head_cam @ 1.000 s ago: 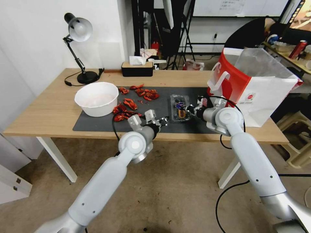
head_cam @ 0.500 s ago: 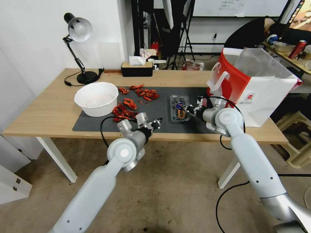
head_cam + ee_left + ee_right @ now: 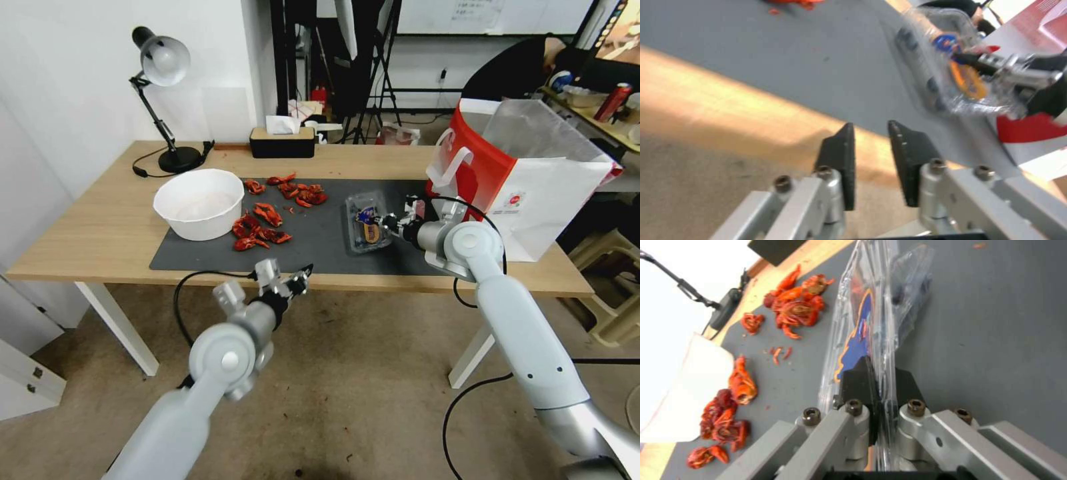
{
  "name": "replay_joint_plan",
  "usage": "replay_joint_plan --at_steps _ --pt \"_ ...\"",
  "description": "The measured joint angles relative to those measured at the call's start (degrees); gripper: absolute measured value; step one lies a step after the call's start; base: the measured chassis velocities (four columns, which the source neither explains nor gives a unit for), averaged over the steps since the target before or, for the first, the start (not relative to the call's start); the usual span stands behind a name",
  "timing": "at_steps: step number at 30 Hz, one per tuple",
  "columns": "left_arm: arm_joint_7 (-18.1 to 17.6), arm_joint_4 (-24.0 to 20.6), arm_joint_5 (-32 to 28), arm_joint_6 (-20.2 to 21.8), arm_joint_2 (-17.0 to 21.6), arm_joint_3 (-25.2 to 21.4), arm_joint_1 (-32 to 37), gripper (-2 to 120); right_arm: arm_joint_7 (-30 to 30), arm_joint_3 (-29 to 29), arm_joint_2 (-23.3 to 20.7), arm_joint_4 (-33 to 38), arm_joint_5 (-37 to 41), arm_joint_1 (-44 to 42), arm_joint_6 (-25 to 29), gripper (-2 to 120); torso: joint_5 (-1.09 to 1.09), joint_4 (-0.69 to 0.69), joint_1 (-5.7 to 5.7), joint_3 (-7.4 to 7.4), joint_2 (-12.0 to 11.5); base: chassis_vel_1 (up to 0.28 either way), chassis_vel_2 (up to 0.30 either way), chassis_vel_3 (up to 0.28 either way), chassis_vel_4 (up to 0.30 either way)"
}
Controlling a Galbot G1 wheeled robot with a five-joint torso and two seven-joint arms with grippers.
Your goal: Close the takeout container lid, then place the container into the takeout bag.
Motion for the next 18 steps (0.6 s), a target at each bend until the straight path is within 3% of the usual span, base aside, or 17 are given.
replay_joint_plan --at_steps 2,4,6,10,12,14,18 --pt "1.4 -1.5 2.9 -1.1 0.2 -1.8 3.6 33 -0.6 0.0 -0.1 1.3 -0.2 -0.4 0.5 0 0.0 -0.01 0.0 0.0 0.0 0.0 0.0 0.0 0.0" --pt "1.9 -1.9 3.7 -1.5 0.2 -2.2 4.3 37 -0.8 0.0 -0.2 1.6 -0.3 -0.5 0.6 0 0.0 -0.01 0.0 0.0 0.0 0.0 0.0 0.0 0.0" --pt "3.5 -3.5 6.0 -2.2 0.2 -4.0 6.9 49 -1.7 0.1 -0.5 2.9 -0.8 -0.9 1.0 0 0.0 -0.01 0.0 0.0 0.0 0.0 0.0 0.0 0.0" --pt "4.7 -4.7 8.3 -3.0 0.1 -5.4 9.1 57 -3.1 0.1 -0.9 3.9 -2.0 -1.3 1.7 0 0.0 -0.01 0.0 0.0 0.0 0.0 0.0 0.0 0.0" --pt "6.1 -5.1 11.5 -4.2 -0.1 -6.2 10.7 66 -5.0 0.0 -1.3 4.7 -4.1 -1.6 2.7 0 0.0 -0.01 0.0 0.0 0.0 0.0 0.0 0.0 0.0" --pt "9.0 -4.7 18.6 -7.0 -0.4 -7.3 12.9 77 -8.2 -0.2 -1.9 5.9 -8.2 -2.1 4.8 0 0.01 -0.01 0.0 0.0 0.0 0.0 0.0 0.0 0.0" --pt "11.9 -3.2 24.5 -10.2 -0.5 -8.3 14.1 86 -10.7 -0.3 -2.4 6.6 -11.8 -2.6 6.7 0 -0.01 -0.01 0.0 0.0 0.0 0.0 0.0 0.0 0.0"
